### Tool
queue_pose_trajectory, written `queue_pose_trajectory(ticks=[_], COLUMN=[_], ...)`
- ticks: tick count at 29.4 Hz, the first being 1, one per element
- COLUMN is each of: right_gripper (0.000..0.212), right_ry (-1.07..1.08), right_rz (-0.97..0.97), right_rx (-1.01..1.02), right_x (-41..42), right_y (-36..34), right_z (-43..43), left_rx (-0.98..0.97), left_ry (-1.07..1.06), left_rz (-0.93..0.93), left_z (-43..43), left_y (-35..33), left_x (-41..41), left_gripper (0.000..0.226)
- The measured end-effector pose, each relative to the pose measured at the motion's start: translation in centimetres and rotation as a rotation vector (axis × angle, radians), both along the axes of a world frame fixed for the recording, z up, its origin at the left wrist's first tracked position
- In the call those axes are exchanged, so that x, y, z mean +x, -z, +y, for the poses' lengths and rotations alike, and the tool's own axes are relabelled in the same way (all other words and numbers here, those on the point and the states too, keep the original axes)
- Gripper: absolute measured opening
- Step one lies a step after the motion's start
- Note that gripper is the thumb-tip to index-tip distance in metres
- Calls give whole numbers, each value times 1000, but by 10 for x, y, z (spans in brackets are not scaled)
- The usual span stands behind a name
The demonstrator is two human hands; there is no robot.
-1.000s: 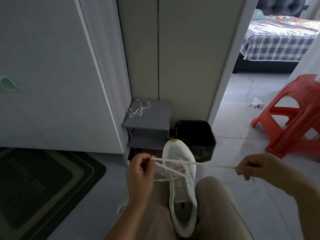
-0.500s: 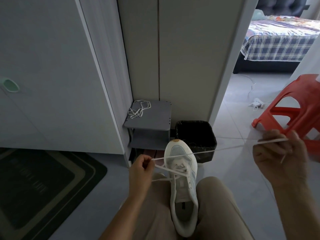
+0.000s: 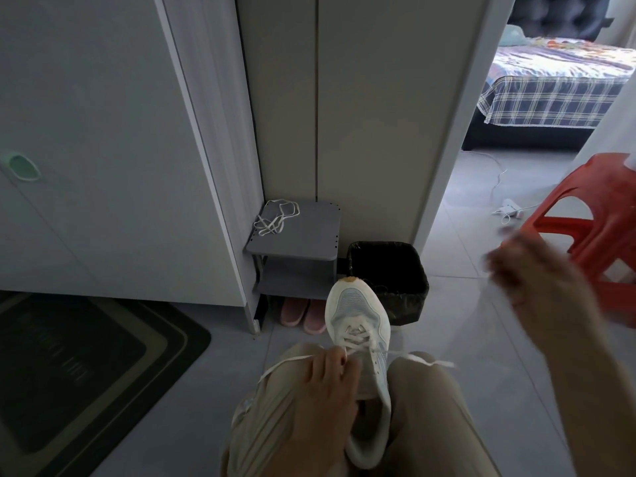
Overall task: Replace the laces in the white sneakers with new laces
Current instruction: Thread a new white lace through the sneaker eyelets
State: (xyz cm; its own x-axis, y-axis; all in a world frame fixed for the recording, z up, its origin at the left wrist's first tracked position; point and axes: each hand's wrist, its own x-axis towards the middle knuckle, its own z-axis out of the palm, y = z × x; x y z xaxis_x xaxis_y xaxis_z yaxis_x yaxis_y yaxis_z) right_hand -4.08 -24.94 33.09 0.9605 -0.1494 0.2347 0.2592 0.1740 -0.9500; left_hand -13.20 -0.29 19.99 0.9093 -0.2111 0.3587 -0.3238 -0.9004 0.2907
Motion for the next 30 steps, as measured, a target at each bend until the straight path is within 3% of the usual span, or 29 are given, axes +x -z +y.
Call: queue_pose_trajectory(ticks=[2,4,8,17,21,30], right_gripper=[37,8,9,17,18,19], right_ry=[-276,-411,-391,-243,-212,-181], right_rz=[186,334,402,431,413,433], right_rx=[-175,-418,-787,-853,-830,-783], right_x=[-21,-36,-52,-54,-53,-51], right_y=[10,27,54,68,71,75], right_z=[47,70,88,91,91,91], left_rx=[-8,57,-9,-5,-4,-28], left_ry=[9,55,94,56,69,72], left_rz=[-51,-214,-312,-409,-366,-376], left_z=[1,7,15,19,19,17], left_y=[-5,-7,-12,-28,-24,-22], left_x=[1,2,-5,-14,-15,-15], left_gripper=[42,11,15,34,19,15])
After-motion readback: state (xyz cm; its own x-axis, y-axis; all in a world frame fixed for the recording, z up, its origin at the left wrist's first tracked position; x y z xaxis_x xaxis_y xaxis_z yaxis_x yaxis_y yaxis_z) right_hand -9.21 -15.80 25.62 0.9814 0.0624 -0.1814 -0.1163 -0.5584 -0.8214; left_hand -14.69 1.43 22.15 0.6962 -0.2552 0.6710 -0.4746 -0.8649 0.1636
